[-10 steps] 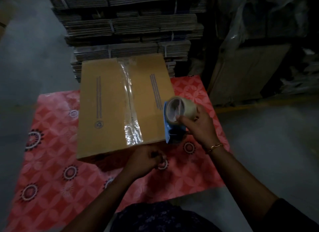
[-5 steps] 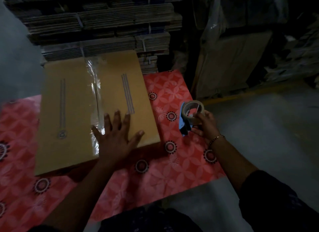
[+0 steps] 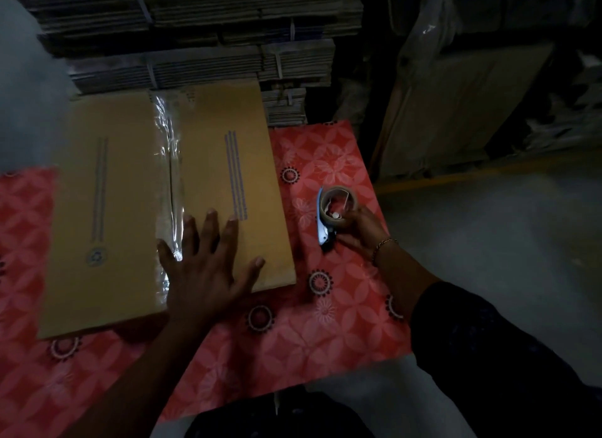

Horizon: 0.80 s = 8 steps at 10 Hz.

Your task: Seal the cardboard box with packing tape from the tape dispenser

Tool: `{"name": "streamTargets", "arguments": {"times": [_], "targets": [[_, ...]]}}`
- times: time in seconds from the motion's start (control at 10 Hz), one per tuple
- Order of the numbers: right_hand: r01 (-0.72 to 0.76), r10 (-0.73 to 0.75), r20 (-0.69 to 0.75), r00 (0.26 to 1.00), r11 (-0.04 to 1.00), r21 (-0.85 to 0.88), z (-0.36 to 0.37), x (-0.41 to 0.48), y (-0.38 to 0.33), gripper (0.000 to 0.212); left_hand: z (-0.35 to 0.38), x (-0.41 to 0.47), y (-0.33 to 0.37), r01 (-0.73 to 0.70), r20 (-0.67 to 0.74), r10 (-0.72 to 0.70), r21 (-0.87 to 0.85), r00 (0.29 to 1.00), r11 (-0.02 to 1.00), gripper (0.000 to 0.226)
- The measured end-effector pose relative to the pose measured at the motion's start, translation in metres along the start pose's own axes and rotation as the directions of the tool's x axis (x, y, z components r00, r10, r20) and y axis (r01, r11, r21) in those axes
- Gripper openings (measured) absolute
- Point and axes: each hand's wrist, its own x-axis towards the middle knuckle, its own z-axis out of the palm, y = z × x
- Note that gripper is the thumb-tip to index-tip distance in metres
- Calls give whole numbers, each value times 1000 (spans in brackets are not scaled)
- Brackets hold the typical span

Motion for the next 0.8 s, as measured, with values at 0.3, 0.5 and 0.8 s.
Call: {"name": "streamTargets", "arguments": {"times": [0.3,0.5,0.8], "targets": [[58,-125,-153,980,922,-383,-4,7,-13,27,-1,1,-3,-18,22,19,-25,1000,1000,84],[130,-257,-128,958,786,-605,-13,-19,-33,66,-8,1,-5,-28,67,32,-53,997,998,84],[372,-525,115,843,415,-830,-33,-97,-124,62,-64,28,13,-80,-124,63,-139,990,987,81]]}}
